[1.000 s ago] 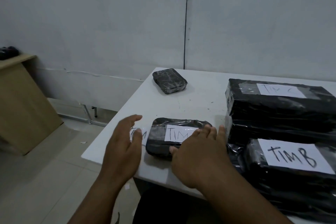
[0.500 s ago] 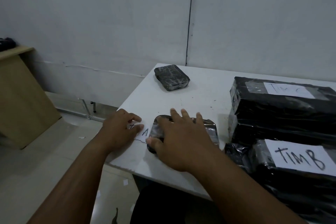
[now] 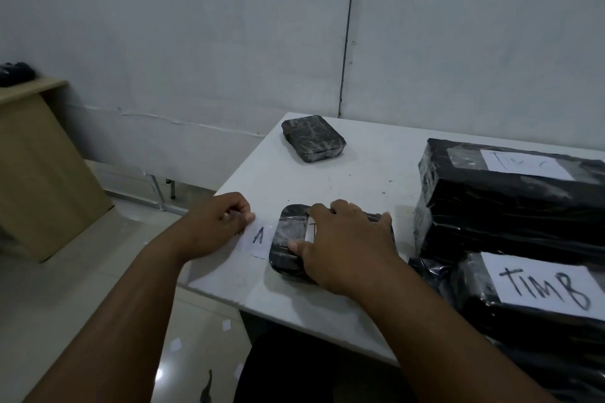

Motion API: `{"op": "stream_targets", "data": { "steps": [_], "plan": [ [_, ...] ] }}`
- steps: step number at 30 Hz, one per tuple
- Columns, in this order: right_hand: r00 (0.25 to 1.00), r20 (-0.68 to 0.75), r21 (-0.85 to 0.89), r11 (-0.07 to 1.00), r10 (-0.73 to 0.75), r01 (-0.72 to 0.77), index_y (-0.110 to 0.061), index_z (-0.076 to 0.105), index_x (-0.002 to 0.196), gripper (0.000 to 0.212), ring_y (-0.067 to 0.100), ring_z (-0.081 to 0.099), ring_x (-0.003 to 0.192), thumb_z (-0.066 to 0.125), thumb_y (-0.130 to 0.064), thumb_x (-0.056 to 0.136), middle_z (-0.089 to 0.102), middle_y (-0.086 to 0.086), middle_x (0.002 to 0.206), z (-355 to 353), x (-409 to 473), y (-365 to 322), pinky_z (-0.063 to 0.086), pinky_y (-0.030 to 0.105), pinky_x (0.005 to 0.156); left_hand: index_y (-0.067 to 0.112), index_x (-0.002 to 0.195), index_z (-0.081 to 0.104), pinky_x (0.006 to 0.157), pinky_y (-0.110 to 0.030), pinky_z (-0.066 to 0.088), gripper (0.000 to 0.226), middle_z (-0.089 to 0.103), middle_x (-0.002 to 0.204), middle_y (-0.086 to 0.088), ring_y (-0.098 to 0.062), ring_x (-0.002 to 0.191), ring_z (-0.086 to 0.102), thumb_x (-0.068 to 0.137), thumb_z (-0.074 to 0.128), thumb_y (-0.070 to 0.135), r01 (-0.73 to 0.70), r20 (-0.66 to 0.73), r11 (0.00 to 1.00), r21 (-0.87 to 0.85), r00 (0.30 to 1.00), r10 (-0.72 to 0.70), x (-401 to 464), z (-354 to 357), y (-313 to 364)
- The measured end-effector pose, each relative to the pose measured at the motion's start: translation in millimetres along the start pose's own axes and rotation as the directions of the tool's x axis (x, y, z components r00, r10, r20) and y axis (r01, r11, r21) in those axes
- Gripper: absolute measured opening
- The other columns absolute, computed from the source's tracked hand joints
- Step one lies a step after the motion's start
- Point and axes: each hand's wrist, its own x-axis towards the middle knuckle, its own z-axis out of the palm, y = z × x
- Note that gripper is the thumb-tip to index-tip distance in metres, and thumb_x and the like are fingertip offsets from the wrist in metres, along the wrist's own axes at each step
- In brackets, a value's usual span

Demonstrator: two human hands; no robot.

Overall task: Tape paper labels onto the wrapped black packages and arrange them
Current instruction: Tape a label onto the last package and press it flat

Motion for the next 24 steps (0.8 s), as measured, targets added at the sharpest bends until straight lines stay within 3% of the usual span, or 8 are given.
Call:
{"op": "stream_targets", "data": {
  "steps": [6, 8, 12, 15, 18, 20, 22, 24],
  "plan": [
    [1.0, -0.007, -0.006, 1.0, 0.007, -0.007, -0.028, 0.035, 0.148, 0.063, 0.029, 0.026, 0.148, 0.041, -0.063, 0.096, 0.036, 0.003, 0.155, 2, 3, 4, 0.01, 0.071, 0.114, 0.028, 0.079, 0.062, 0.069, -0.034, 0.047, 0.02, 0.069, 0.077, 0.007, -0.014, 0.076, 0.062, 0.099, 0.063, 0.024, -0.018, -0.05, 1.0, -0.015, 0.999, 0.017, -5, -21, -10],
    [1.0, 0.01, -0.028, 1.0, 0.009, -0.009, -0.026, 0.034, 0.149, 0.064, 0.03, 0.024, 0.149, 0.042, -0.062, 0.097, 0.034, 0.005, 0.156, 2, 4, 4, 0.01, 0.071, 0.114, 0.03, 0.08, 0.063, 0.073, -0.043, 0.052, 0.02, 0.069, 0.076, 0.009, -0.017, 0.075, 0.064, 0.099, 0.062, 0.027, -0.02, -0.08, 0.998, -0.052, 0.997, 0.016, -7, -29, -13],
    [0.999, 0.026, -0.035, 0.999, 0.022, -0.021, -0.025, 0.033, 0.149, 0.063, 0.032, 0.022, 0.149, 0.045, -0.059, 0.097, 0.034, 0.006, 0.156, 0, 3, 4, 0.01, 0.071, 0.115, 0.03, 0.08, 0.064, 0.067, -0.051, 0.055, 0.034, 0.067, 0.068, 0.005, -0.026, 0.063, 0.063, 0.084, 0.064, 0.064, -0.182, -0.219, 0.964, -0.194, 0.966, 0.138, -14, -55, -6],
    [1.0, -0.001, -0.001, 1.0, 0.026, -0.026, -0.026, 0.035, 0.147, 0.059, 0.032, 0.026, 0.148, 0.048, -0.054, 0.097, 0.038, 0.006, 0.154, -2, 4, 1, 0.01, 0.068, 0.116, 0.027, 0.081, 0.062, 0.067, -0.044, 0.054, 0.024, 0.067, 0.069, 0.005, -0.021, 0.063, 0.06, 0.087, 0.059, 0.051, -0.266, -0.273, 0.94, -0.213, 0.94, 0.204, -13, -66, 9],
    [0.99, -0.14, 0.392, 0.919, 0.026, 0.031, -0.03, 0.038, 0.148, 0.06, 0.021, 0.036, 0.144, 0.042, -0.062, 0.097, 0.043, -0.003, 0.153, -11, 5, -7, 0.016, 0.059, 0.12, 0.022, 0.083, 0.062, 0.066, -0.029, 0.05, 0.017, 0.067, 0.072, 0.005, -0.013, 0.066, 0.061, 0.093, 0.061, 0.036, -0.312, -0.28, 0.927, -0.21, 0.927, 0.249, -10, -66, 26],
    [0.985, -0.169, 0.695, 0.712, 0.025, 0.101, -0.033, 0.037, 0.15, 0.069, 0.014, 0.043, 0.138, 0.051, -0.066, 0.091, 0.046, -0.009, 0.151, -19, 4, -13, 0.031, 0.048, 0.117, 0.018, 0.085, 0.062, 0.064, -0.024, 0.049, 0.018, 0.067, 0.072, 0.006, -0.009, 0.065, 0.06, 0.097, 0.064, 0.03, -0.316, -0.276, 0.922, -0.224, 0.928, 0.251, -6, -63, 36],
    [0.987, -0.16, 0.826, 0.546, -0.006, 0.137, -0.037, 0.038, 0.148, 0.077, 0.011, 0.054, 0.126, 0.067, -0.059, 0.081, 0.053, -0.011, 0.143, -26, 3, -15, 0.045, 0.041, 0.107, 0.014, 0.087, 0.062, 0.063, -0.024, 0.049, 0.017, 0.068, 0.073, 0.005, -0.01, 0.064, 0.06, 0.099, 0.063, 0.025, -0.298, -0.264, 0.932, -0.206, 0.934, 0.24, -3, -59, 43],
    [0.983, -0.182, 0.842, 0.513, -0.026, 0.169, -0.039, 0.042, 0.145, 0.08, 0.01, 0.061, 0.115, 0.068, -0.049, 0.07, 0.057, -0.012, 0.133, -32, 2, -13, 0.052, 0.039, 0.1, 0.014, 0.088, 0.063, 0.066, -0.031, 0.05, 0.019, 0.07, 0.076, 0.001, -0.015, 0.066, 0.061, 0.099, 0.063, 0.029, -0.28, -0.277, 0.944, -0.175, 0.934, 0.226, 1, -53, 47]
  ]
}}
